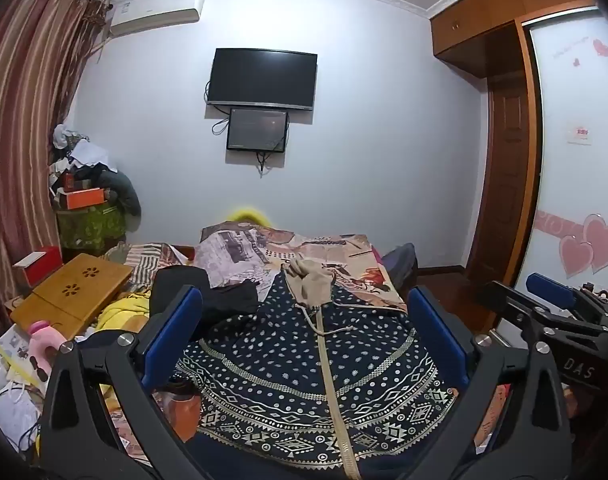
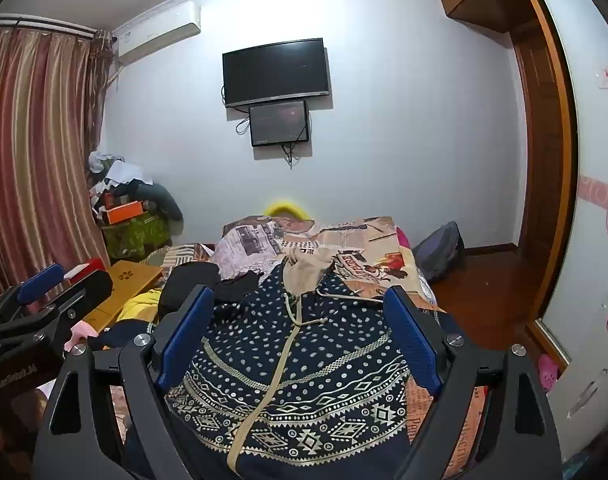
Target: Fold large clothes
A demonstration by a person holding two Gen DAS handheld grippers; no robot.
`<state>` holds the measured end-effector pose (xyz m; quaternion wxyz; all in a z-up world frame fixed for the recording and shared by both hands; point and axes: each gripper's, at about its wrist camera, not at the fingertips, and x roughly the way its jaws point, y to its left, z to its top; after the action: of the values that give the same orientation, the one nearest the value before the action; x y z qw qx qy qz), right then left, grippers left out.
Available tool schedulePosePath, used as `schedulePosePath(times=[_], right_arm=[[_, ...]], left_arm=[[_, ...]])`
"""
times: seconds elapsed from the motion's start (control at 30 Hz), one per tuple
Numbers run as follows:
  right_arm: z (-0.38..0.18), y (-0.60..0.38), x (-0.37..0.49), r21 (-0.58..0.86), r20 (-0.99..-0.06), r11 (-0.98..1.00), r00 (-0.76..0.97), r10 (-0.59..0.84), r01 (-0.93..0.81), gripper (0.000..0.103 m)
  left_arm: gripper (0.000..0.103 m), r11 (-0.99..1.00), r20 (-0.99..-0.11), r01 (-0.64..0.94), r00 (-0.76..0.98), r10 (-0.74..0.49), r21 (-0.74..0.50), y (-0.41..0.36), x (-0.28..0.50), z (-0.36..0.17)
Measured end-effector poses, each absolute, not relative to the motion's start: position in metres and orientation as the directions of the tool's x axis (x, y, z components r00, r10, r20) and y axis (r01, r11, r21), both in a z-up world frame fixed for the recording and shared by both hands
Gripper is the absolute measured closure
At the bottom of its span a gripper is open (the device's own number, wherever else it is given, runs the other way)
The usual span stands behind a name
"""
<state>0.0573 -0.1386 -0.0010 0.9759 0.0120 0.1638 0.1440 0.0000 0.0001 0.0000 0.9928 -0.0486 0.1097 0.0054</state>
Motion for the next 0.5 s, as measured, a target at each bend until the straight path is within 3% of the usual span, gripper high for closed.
schedulePosePath(times=[0.2, 0.5], right_arm=[[-0.002, -0.138, 0.06, 0.079, -0.322, 0.958, 0.902, 0.287, -0.277, 0.018], [-0.002, -0.133, 0.057, 0.074, -0.331, 0.956, 0.897, 0.293, -0.285, 0.018]], left_arm=[[0.0, 0.989, -0.249, -0.031, 0.969, -0.005, -0.141, 0.012, 0.004, -0.003], [0.0, 0.994, -0.263, -0.047, 0.965, 0.018, -0.103, 0.007, 0.007, -0.006]])
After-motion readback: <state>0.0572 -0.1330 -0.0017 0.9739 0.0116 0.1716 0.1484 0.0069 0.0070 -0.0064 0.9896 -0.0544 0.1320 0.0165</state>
